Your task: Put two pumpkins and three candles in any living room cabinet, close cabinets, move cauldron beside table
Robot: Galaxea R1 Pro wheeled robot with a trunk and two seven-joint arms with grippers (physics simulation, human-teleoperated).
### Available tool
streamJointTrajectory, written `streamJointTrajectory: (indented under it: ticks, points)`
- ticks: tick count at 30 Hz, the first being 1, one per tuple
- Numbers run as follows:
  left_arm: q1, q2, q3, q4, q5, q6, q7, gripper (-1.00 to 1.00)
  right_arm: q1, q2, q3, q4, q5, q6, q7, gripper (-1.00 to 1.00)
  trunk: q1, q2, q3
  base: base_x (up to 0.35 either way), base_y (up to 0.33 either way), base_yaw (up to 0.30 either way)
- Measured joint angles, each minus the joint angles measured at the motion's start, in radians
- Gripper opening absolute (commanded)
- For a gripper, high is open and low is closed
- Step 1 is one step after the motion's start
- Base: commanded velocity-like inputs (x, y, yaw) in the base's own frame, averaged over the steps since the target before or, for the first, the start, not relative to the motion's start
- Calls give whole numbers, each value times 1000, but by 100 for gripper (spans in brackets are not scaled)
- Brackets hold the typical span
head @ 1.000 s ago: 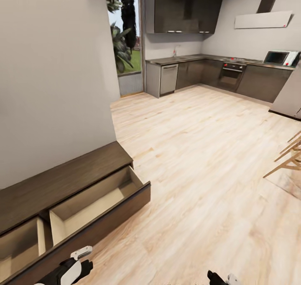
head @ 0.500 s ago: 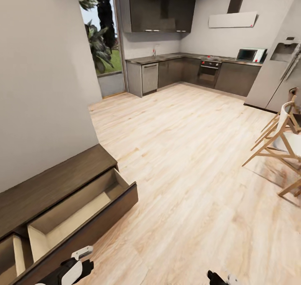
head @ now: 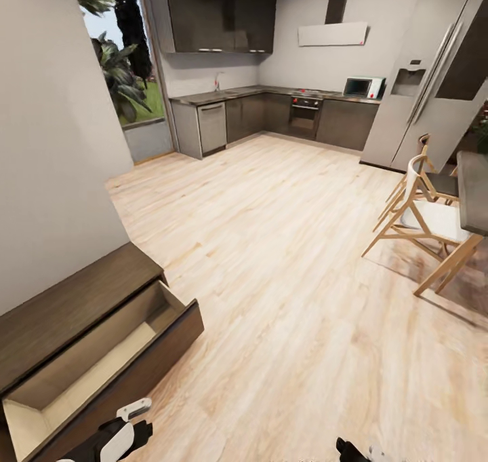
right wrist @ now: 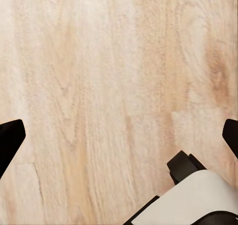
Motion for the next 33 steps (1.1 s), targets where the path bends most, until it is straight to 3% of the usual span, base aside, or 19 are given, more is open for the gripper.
streamJointTrajectory:
  ticks: [33]
  points:
    - [0, -1, -7, -7, 0, 0, 0, 100, 0, 0, 0, 0, 0, -1, 0, 100, 0, 0, 22, 0, 0, -279]
